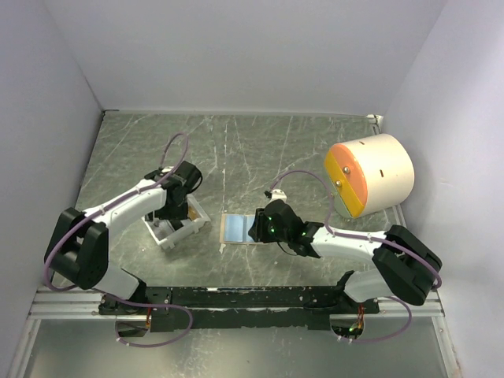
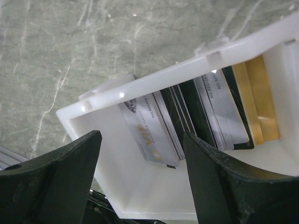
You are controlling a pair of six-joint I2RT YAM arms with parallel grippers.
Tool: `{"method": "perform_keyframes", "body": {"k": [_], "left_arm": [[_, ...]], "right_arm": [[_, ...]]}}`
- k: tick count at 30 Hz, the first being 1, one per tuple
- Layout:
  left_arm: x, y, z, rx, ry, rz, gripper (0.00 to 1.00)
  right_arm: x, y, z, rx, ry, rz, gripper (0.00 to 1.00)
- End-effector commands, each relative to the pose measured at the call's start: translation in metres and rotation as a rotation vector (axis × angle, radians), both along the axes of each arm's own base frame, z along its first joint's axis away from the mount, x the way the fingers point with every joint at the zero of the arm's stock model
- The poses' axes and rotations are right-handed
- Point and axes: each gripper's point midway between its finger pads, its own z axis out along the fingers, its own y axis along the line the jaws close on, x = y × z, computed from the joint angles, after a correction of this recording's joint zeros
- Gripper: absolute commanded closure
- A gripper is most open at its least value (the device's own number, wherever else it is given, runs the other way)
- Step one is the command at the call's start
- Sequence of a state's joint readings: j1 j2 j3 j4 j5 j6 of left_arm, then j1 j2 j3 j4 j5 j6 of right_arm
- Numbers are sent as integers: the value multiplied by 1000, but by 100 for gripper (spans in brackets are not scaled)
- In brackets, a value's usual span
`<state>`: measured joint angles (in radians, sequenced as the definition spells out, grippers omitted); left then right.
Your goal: Put the credit cards into the card holder
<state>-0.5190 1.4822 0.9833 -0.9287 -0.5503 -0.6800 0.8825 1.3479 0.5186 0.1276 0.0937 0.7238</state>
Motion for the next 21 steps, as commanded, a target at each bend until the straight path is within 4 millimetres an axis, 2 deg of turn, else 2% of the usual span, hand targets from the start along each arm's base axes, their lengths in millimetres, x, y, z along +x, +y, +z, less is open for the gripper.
{"method": "perform_keyframes", "body": {"k": [1, 3, 5, 9, 13, 18, 21], "left_arm": [[4, -19, -16, -86, 43, -137, 21], [13, -41, -21, -184, 29, -250, 28], [19, -55, -23, -240, 15, -306, 31], [39, -93, -20, -378, -56, -454, 33], [52, -125, -13, -439, -87, -597, 35], [53, -163, -18, -452, -14, -783, 40], [45, -191, -17, -483, 1, -903, 45]], "right_arm": [[4, -1, 6, -6, -12, -10, 67], [4, 0, 10, 8, -14, -13, 67], [5, 2, 15, 25, -18, -16, 66], [7, 5, 16, 33, -18, -17, 66], [7, 5, 12, 22, -7, -19, 66], [5, 2, 7, 24, 0, -36, 67], [4, 1, 4, 25, 8, -42, 67]]}}
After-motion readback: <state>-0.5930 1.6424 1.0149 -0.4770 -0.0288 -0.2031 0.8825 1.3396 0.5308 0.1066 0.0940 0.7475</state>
